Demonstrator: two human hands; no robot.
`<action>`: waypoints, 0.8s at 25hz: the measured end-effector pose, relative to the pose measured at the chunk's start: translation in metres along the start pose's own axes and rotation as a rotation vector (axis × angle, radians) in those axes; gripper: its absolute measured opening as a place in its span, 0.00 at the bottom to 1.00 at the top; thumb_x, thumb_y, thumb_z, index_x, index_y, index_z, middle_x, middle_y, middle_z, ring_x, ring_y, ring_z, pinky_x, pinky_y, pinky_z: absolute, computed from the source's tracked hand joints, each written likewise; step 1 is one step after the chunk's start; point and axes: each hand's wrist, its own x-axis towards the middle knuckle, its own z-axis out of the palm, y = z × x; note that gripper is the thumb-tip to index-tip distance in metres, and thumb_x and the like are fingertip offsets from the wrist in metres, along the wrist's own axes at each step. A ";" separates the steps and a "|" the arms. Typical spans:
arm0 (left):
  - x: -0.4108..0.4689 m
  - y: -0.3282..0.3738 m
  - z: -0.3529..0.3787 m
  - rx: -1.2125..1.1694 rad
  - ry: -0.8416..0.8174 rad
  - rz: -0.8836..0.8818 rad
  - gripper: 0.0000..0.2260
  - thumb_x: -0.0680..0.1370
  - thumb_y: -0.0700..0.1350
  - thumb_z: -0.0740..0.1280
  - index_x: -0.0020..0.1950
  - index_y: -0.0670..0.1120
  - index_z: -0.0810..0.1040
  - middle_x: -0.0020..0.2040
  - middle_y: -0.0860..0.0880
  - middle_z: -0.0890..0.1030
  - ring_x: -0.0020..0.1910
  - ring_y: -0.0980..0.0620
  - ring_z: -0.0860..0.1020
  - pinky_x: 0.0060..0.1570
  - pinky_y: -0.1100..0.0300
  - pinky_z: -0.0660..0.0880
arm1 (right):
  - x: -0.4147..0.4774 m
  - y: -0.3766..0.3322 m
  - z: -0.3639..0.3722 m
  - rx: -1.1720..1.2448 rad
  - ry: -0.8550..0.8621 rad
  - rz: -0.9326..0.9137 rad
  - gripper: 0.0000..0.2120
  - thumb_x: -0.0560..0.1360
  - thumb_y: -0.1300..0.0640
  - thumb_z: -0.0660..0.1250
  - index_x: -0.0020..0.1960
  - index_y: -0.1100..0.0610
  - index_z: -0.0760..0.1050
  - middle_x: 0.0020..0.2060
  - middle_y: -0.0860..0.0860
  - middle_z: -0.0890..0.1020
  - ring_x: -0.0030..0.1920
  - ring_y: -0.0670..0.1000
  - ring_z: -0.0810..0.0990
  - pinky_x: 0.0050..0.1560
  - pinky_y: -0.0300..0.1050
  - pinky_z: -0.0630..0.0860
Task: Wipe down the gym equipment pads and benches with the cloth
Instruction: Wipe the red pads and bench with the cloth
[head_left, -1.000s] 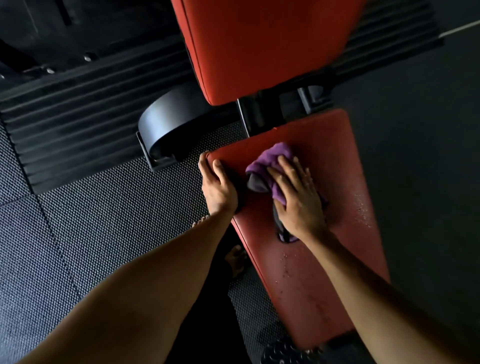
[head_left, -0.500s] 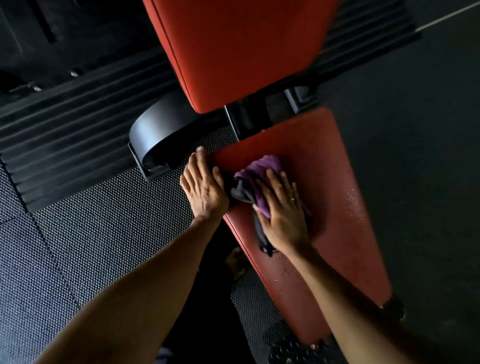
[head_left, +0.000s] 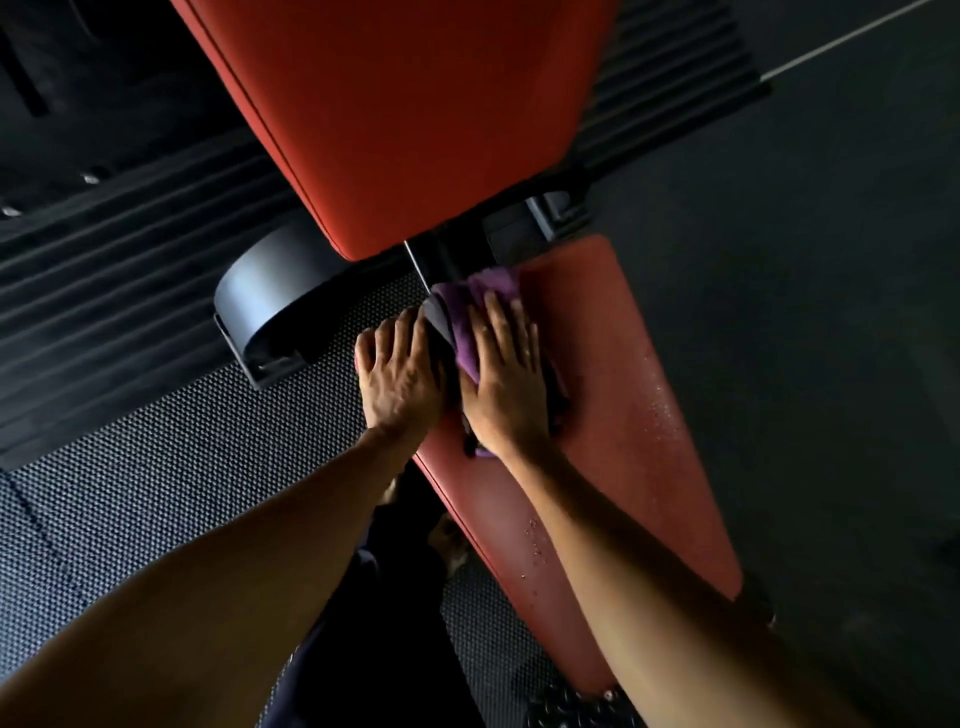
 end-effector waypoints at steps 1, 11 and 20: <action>-0.001 0.000 -0.001 0.008 0.000 0.004 0.25 0.80 0.50 0.63 0.76 0.43 0.69 0.69 0.44 0.74 0.62 0.41 0.73 0.66 0.44 0.65 | -0.022 0.011 -0.004 -0.015 -0.019 -0.007 0.31 0.77 0.52 0.63 0.78 0.59 0.66 0.80 0.56 0.62 0.81 0.60 0.56 0.80 0.59 0.54; -0.001 0.002 -0.001 0.066 -0.018 -0.005 0.25 0.83 0.56 0.57 0.77 0.45 0.67 0.69 0.44 0.74 0.64 0.41 0.72 0.67 0.43 0.63 | 0.066 0.026 -0.012 -0.029 -0.017 0.112 0.29 0.76 0.51 0.67 0.76 0.57 0.70 0.79 0.58 0.65 0.79 0.66 0.59 0.78 0.64 0.56; 0.000 0.003 -0.003 0.059 -0.042 -0.015 0.26 0.82 0.56 0.57 0.77 0.44 0.67 0.69 0.44 0.74 0.63 0.40 0.72 0.67 0.42 0.64 | -0.017 0.077 -0.034 -0.132 -0.065 -0.009 0.28 0.77 0.52 0.63 0.76 0.58 0.68 0.80 0.58 0.62 0.79 0.63 0.61 0.77 0.63 0.62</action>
